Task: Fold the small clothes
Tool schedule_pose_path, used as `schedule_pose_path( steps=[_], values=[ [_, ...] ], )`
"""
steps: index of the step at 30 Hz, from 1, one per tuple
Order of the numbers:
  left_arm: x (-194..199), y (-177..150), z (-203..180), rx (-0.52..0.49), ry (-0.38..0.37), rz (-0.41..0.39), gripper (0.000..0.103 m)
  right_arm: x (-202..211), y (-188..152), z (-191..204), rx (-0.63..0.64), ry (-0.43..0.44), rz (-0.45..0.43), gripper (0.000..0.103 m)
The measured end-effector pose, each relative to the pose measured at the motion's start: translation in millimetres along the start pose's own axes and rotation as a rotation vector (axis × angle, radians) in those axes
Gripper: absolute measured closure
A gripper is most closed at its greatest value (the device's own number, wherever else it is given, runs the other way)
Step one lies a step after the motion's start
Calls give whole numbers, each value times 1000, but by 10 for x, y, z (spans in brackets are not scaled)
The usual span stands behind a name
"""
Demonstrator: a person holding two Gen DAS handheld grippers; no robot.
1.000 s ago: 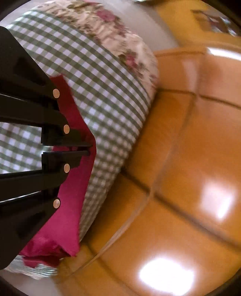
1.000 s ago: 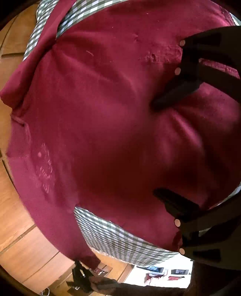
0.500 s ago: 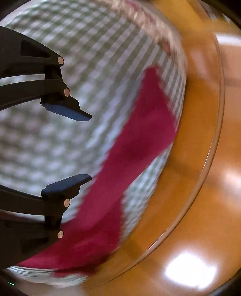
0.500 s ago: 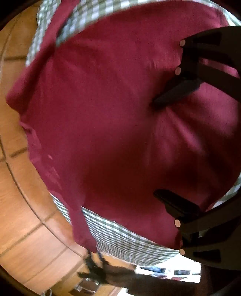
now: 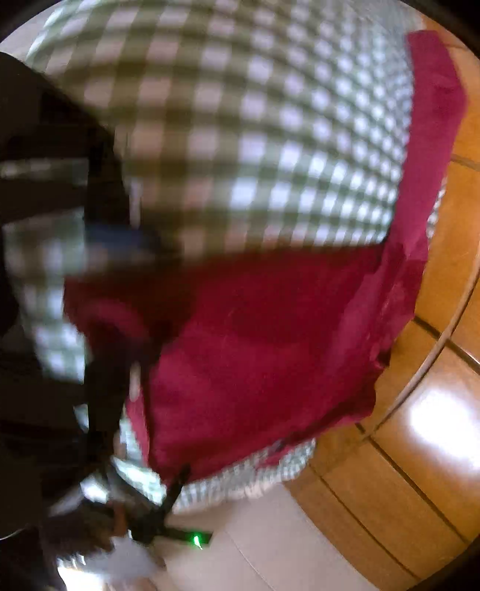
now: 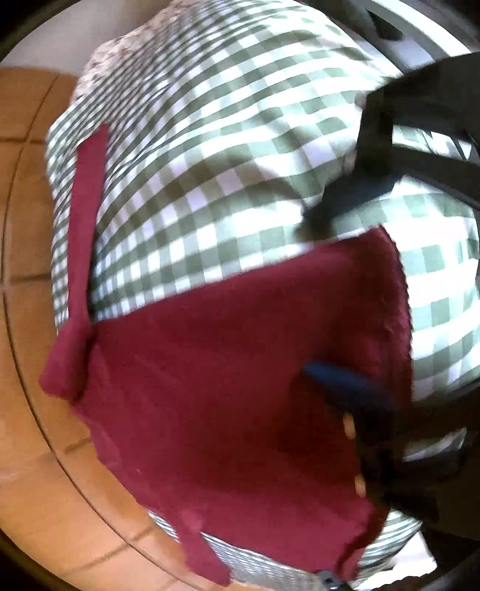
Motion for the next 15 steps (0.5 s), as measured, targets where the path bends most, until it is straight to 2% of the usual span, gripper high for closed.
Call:
schedule_pose_path(
  steps=[1, 3, 9, 11, 15],
  values=[
    [-42, -16, -33, -33, 38, -1, 94, 25, 16, 47, 4, 22, -5, 95],
    [-46, -73, -90, -61, 78, -12, 95, 100, 41, 150, 27, 47, -14, 95],
    [251, -60, 19, -43, 84, -51, 97, 621, 97, 392, 50, 177, -105, 96],
    [345, -158, 83, -43, 82, -44, 97, 715, 4, 396, 69, 187, -86, 96],
    [375, -443, 132, -44, 97, 15, 97, 614, -472, 303, 57, 166, 40, 96]
  ],
)
Point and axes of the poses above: each gripper's, at about its wrist camera, not at the fingertips, and x roughly against the way its jaws point, z to its left, y to its top, the point moved 8 cm from there along -x, roughly the way its jaws point, and after that the axes turned 14 degrees about y, right-handed, at the moved point
